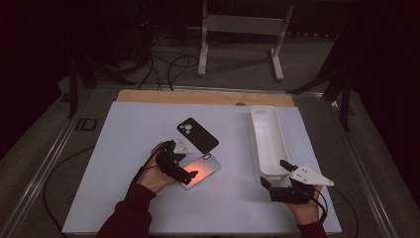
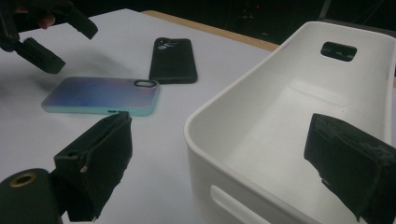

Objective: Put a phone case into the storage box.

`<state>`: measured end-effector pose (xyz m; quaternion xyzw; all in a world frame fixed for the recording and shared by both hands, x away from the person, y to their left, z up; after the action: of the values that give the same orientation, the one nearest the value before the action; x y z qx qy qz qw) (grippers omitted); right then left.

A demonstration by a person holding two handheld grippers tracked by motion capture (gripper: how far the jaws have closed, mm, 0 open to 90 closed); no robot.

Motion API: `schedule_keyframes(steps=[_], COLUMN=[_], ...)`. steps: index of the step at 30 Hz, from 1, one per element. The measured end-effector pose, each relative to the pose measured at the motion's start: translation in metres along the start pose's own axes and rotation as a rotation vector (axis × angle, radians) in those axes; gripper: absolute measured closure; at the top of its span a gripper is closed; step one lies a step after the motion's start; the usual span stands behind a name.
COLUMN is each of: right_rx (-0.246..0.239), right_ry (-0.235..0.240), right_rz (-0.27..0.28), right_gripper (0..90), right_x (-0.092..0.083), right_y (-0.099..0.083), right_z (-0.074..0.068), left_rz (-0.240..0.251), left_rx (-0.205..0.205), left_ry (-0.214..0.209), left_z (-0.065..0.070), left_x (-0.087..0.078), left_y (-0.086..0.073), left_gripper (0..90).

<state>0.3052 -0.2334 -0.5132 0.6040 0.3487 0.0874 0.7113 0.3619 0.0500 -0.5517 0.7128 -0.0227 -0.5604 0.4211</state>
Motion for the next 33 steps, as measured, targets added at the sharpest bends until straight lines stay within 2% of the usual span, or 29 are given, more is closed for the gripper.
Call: schedule_keyframes(steps=[12,20,33], right_rx=[-0.004,-0.001,0.000], right_ry=[-0.006,-0.010,-0.017], right_rz=[-0.003,-0.004,0.000], right_gripper=[7.6,7.6,7.6], right_x=[0.000,0.000,-0.001], right_y=[0.000,0.000,0.000], right_z=[0.001,0.001,0.002], left_rz=[-0.073,-0.091,-0.169], left_rx=[-0.003,0.002,0.007], left_ry=[-0.004,-0.019,-0.053], left_z=[0.004,0.010,0.018], left_x=[0.017,0.025,0.038], left_y=[-0.001,-0.001,-0.011], left_gripper=[0.0,0.0,0.0])
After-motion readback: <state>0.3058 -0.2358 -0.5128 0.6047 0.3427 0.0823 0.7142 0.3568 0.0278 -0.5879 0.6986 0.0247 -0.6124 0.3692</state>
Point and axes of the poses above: each handheld gripper's, and its own axes: x roughly forward along the jaws, y roughly out of its top, z roughly to its right, the point moved 9 cm from there along x, roughly forward along the jaws, and after that the axes turned 1 degree about -y, right-handed, at the moved point
